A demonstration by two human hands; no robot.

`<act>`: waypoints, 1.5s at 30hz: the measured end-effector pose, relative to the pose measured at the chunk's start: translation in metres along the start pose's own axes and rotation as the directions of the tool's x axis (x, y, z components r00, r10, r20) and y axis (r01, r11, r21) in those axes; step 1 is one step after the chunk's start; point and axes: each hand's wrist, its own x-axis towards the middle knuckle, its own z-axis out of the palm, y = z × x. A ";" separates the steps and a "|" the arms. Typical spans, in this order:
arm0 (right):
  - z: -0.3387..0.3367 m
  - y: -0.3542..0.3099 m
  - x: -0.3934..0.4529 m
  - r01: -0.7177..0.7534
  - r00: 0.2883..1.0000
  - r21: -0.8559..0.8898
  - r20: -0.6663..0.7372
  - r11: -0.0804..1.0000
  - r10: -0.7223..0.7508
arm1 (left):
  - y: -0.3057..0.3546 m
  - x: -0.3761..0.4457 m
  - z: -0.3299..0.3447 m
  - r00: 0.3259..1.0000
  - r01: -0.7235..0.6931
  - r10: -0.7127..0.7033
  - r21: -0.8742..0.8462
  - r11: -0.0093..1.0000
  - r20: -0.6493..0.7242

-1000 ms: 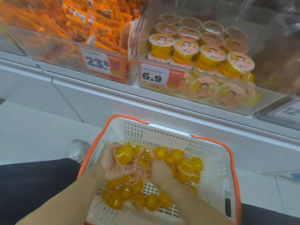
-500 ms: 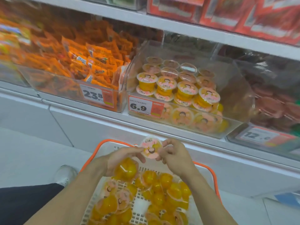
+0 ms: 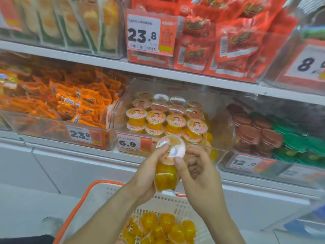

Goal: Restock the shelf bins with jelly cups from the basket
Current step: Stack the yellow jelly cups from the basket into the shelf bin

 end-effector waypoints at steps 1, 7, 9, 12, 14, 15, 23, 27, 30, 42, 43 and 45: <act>-0.003 -0.002 -0.001 0.012 0.999 0.020 -0.042 1.000 -0.011 | 0.000 0.001 0.007 1.000 -0.006 0.006 0.013 1.000 0.008; -0.014 -0.026 0.016 0.053 0.982 -0.036 -0.179 0.998 -0.059 | 0.049 0.005 0.034 0.990 -0.129 0.138 0.460 0.878 0.014; -0.014 -0.036 0.031 0.080 0.977 -0.027 -0.194 0.996 -0.084 | 0.072 0.006 0.042 0.988 -0.146 0.151 0.532 0.834 0.034; -0.014 -0.045 0.059 0.063 0.982 0.016 -0.180 0.998 -0.059 | 0.096 0.014 0.047 0.982 -0.164 0.187 0.669 0.725 0.039; -0.017 -0.041 0.079 0.029 0.985 -0.028 -0.171 0.999 -0.033 | 0.106 0.014 0.044 0.980 -0.103 0.192 0.706 0.701 -0.047; -0.019 -0.036 0.088 0.020 0.986 -0.097 -0.164 0.995 -0.036 | 0.109 0.012 0.039 0.977 -0.068 0.191 0.698 0.713 -0.099; -0.028 -0.012 0.145 0.047 0.969 -0.625 -0.162 0.779 -0.188 | 0.117 0.023 0.006 0.949 -0.026 0.083 0.187 0.982 -0.304; -0.024 -0.003 0.176 -0.007 0.967 -0.791 -0.162 0.611 -0.199 | 0.115 0.030 0.011 0.935 -0.076 0.132 0.178 0.981 -0.329; -0.022 0.007 0.200 -0.010 0.970 -0.860 -0.132 0.510 -0.204 | 0.111 0.037 0.011 0.914 -0.069 0.147 0.212 0.975 -0.378; -0.018 0.020 0.251 -0.101 0.985 -0.928 -0.145 0.359 -0.098 | 0.091 0.070 -0.003 0.826 -0.238 0.427 0.460 0.855 -0.367; -0.016 0.020 0.252 -0.100 0.983 -0.933 -0.148 0.346 -0.113 | 0.089 0.070 -0.004 0.827 -0.238 0.437 0.483 0.843 -0.353; -0.014 0.021 0.253 -0.104 0.984 -0.954 -0.139 0.281 -0.109 | 0.089 0.072 -0.007 0.830 -0.234 0.433 0.484 0.843 -0.352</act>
